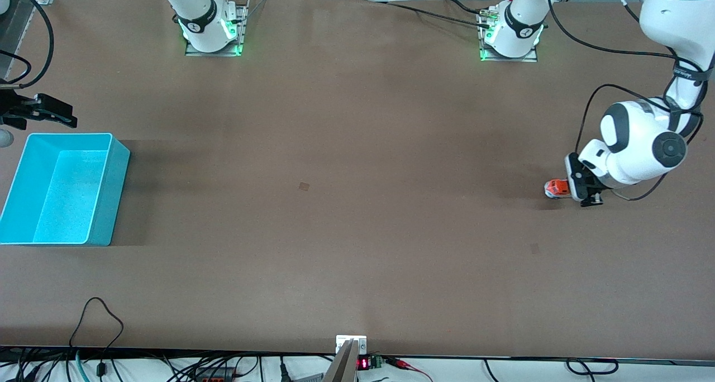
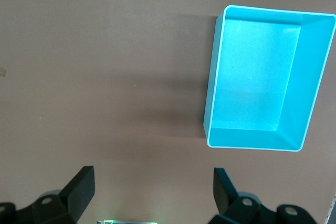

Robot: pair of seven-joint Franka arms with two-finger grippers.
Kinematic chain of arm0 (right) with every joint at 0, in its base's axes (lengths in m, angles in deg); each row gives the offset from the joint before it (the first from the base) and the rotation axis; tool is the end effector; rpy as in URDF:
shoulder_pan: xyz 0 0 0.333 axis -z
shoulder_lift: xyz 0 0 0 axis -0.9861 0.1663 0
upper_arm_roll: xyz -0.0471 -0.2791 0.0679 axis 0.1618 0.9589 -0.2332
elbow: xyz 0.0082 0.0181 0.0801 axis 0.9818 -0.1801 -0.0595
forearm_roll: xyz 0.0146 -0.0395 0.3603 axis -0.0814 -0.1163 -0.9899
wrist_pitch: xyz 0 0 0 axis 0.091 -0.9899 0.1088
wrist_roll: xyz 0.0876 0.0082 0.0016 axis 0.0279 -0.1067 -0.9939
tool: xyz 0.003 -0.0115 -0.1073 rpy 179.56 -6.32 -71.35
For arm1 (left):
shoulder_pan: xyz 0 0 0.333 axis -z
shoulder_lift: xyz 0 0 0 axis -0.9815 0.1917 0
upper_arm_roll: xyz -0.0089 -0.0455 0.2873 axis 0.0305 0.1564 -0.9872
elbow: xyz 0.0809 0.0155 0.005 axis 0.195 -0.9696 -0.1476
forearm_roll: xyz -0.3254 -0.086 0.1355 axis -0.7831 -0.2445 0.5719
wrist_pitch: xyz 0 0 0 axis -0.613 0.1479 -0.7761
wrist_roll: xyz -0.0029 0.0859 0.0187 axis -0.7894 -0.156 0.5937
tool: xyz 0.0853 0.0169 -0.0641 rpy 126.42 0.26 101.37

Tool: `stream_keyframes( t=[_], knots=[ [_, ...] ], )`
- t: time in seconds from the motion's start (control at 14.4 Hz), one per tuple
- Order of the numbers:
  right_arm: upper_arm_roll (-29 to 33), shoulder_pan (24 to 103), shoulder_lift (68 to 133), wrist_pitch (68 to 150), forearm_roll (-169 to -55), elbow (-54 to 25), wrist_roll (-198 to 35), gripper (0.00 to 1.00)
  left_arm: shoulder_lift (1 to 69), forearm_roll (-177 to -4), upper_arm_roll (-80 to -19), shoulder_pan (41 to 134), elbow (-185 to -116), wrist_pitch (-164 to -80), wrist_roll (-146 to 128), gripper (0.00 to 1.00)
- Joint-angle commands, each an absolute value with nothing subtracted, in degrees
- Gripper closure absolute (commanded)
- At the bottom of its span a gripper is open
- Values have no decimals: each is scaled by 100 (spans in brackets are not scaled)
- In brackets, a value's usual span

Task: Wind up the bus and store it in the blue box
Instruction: 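Drag the bus backward with the left gripper to wind it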

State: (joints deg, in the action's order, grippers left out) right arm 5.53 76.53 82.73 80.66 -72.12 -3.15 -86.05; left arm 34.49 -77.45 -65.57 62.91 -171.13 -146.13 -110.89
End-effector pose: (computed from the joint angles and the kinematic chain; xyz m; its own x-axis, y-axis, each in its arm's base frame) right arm 0.5439 -0.0500 0.5596 0.9906 0.0704 -0.1176 0.0763 -0.9960 0.0463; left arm 0.5320 0.1303 0.2032 0.0948 -0.9954 -0.0160 -0.9924 -0.0958 0.0778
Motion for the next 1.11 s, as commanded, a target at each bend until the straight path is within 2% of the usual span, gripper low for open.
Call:
stream_keyframes(
  t=[0.0,0.28,0.62,0.69,0.76,0.83,1.04],
  knots=[
    [528,7682,8232,8090,-7258,-328,-8583,0,3992,-7655,-6538,5796,-16695,-14577,-11826,87],
    [528,7691,8232,8090,-7258,-328,-8583,0,4265,-7655,-6538,5260,-16370,-14577,-12443,87],
    [528,7691,8232,8090,-7258,-328,-8583,0,4362,-7655,-6582,5188,-16185,-14577,-12522,85],
    [528,7682,8232,8090,-7258,-328,-8583,0,4362,-7655,-6582,5188,-16176,-14577,-12522,80],
    [519,7691,8232,8090,-7258,-328,-8583,0,4362,-7655,-6582,5188,-16158,-14577,-12522,52],
    [528,7691,8232,8090,-7258,-328,-8583,0,4371,-7663,-6582,5144,-16080,-14569,-12522,1],
    [519,7691,8240,8090,-7258,-328,-8583,0,4301,-7663,-6564,5135,-15895,-14289,-12470,0]
  ],
)
